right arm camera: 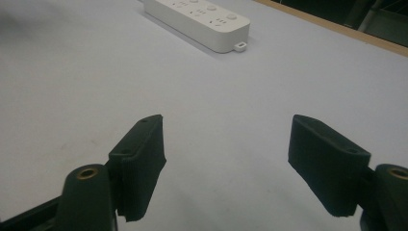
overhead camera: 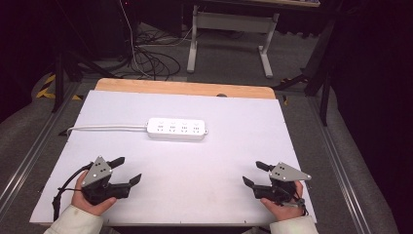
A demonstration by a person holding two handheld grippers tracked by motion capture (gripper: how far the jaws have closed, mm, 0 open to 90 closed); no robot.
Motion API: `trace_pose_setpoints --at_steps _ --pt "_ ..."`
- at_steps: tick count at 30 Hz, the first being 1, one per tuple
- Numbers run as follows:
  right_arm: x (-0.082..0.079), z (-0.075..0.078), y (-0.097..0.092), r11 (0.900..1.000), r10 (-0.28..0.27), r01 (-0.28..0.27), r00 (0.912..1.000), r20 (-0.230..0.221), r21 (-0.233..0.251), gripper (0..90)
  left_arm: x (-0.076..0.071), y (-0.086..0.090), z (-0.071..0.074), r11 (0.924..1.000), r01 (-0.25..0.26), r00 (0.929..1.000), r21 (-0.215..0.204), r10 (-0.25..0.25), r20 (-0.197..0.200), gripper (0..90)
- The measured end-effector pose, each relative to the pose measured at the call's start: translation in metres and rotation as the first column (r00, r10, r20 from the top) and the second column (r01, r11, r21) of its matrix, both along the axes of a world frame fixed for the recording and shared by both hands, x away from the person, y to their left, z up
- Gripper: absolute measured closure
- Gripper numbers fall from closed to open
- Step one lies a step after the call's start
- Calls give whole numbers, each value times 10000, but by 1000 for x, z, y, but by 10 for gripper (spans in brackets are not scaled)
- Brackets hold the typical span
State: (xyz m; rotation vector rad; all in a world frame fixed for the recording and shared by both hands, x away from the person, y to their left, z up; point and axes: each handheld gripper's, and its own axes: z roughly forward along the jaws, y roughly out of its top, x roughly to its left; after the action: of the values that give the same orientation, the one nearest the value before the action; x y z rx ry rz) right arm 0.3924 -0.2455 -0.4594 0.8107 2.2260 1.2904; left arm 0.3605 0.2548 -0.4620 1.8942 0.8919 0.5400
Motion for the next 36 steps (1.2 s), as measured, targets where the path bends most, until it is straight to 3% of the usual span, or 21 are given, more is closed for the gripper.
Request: trace_pose_setpoints --at_steps 11,20,36 --pt "0 0 1 9999 1 0 10000 45 -128 294 1 3 2 9985 21 9978 -538 -57 -666 200" --pt "-1 0 2 9998 18 -17 10000 83 -193 298 -2 1 5 9998 56 9998 -204 -59 -181 218" --pt "-1 -1 2 9998 31 -29 9999 125 -218 302 -1 2 13 9992 -52 9986 -394 32 -529 239"
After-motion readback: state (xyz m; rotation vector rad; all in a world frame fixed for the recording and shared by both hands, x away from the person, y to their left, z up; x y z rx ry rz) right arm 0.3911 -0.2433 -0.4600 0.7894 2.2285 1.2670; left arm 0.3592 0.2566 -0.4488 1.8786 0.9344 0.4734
